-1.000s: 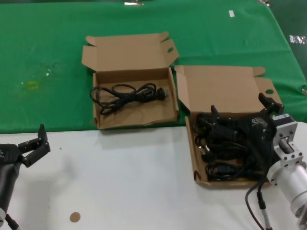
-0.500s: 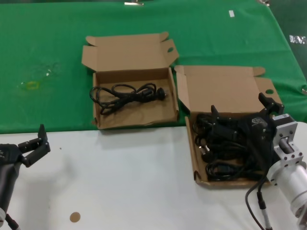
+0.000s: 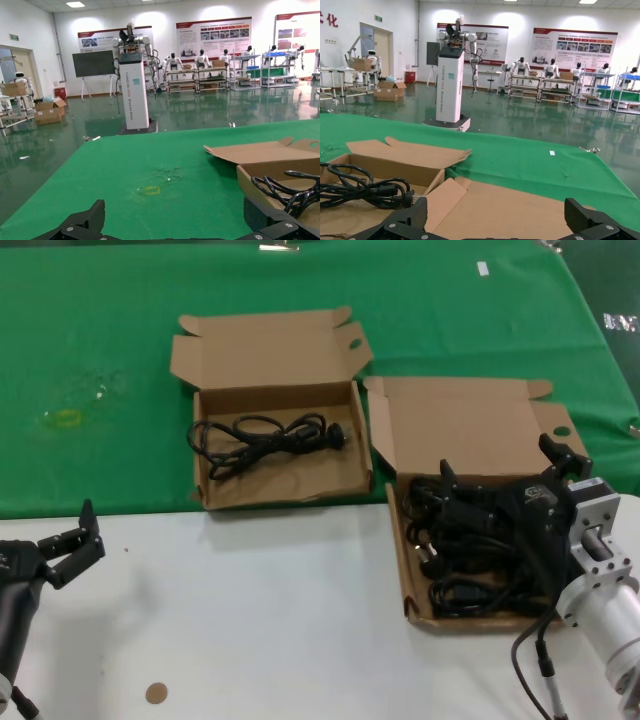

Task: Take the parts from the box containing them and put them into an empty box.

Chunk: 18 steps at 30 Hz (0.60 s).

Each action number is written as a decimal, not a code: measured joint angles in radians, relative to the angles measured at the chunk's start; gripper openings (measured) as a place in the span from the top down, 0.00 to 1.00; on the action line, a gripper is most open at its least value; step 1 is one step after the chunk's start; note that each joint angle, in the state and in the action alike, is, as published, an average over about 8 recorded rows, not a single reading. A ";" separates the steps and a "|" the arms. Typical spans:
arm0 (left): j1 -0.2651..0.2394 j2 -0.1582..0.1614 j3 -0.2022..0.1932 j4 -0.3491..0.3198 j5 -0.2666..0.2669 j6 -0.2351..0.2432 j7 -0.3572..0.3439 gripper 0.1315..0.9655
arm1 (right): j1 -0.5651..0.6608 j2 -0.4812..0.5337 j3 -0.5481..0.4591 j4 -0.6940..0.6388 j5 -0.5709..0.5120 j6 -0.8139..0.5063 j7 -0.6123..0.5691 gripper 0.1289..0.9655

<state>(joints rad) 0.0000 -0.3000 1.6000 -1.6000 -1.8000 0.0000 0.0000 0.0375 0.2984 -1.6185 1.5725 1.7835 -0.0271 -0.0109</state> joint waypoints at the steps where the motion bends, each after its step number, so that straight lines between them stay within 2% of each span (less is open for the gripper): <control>1: 0.000 0.000 0.000 0.000 0.000 0.000 0.000 0.00 | 0.000 0.000 0.000 0.000 0.000 0.000 0.000 0.00; 18: 0.000 0.000 0.000 0.000 0.000 0.000 0.000 0.00 | 0.000 0.000 0.000 0.000 0.000 0.000 0.000 0.00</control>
<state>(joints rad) 0.0000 -0.3000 1.6000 -1.6000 -1.8000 0.0000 0.0000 0.0375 0.2984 -1.6185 1.5725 1.7835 -0.0271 -0.0109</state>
